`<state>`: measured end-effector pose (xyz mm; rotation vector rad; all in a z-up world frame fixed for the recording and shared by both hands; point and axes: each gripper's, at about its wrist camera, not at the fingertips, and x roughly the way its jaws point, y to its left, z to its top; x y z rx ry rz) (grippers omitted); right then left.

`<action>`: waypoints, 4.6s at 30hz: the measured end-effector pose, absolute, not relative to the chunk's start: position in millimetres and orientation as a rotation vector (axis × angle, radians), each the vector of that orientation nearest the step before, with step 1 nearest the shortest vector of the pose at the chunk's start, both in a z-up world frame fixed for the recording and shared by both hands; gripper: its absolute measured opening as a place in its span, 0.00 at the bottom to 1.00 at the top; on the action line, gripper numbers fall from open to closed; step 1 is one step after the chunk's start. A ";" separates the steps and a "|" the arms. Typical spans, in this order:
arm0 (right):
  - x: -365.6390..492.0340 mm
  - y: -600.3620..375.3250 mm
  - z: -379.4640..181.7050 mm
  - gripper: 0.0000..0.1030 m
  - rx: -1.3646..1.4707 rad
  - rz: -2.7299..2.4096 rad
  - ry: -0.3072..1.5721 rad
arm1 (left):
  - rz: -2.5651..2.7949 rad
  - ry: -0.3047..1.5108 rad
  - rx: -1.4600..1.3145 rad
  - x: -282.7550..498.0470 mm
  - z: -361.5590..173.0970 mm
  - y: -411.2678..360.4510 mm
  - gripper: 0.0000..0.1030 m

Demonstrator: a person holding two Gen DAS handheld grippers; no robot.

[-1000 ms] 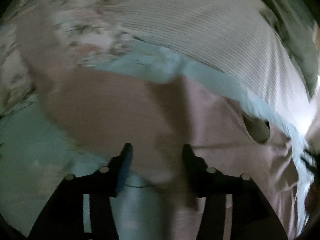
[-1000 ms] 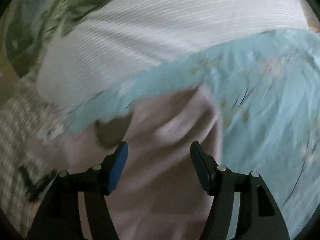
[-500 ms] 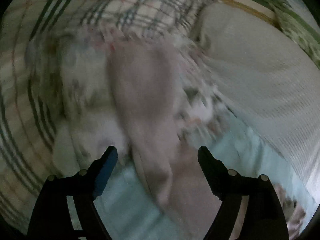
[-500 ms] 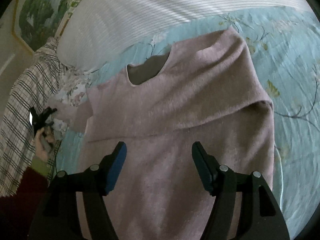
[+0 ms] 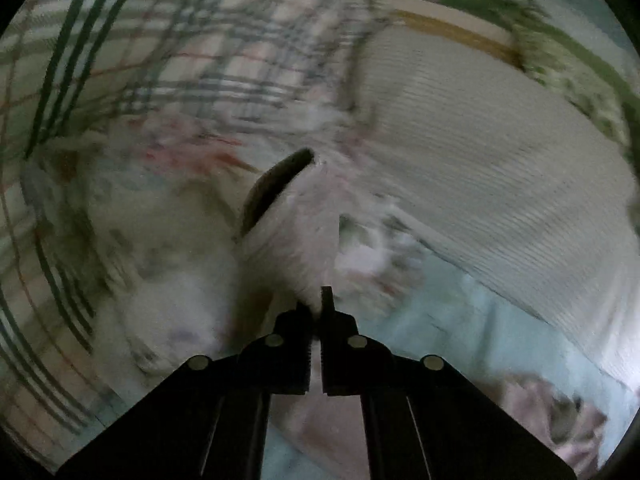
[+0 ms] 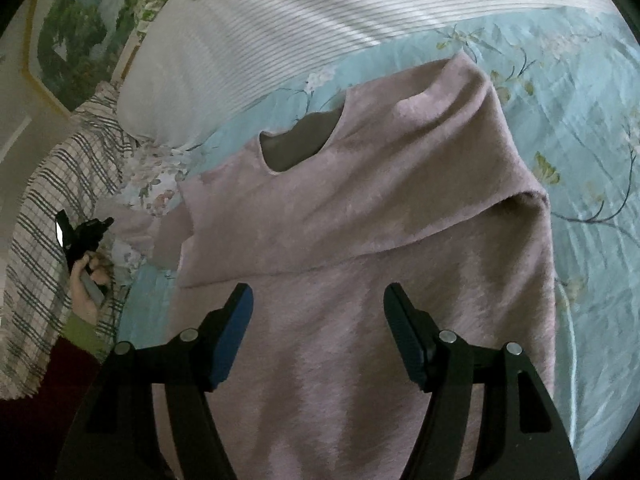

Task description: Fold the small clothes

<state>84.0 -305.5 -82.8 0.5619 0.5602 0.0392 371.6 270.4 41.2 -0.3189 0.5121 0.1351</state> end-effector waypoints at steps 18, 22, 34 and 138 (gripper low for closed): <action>34.6 -338.8 -92.8 0.67 0.656 -0.042 0.484 | -0.557 0.652 -0.259 265.6 2.1 -61.3 0.01; 35.3 -346.3 -95.9 0.67 0.692 -0.042 0.476 | -0.620 0.730 -0.221 254.5 -34.2 -123.2 0.01; 74.6 -346.6 -81.4 0.75 0.696 -0.009 0.490 | -0.612 0.885 -0.166 249.0 -90.5 -138.4 0.48; 121.2 -349.8 -53.1 0.86 0.737 0.169 0.405 | -0.087 0.882 -0.142 302.1 -90.5 64.2 0.61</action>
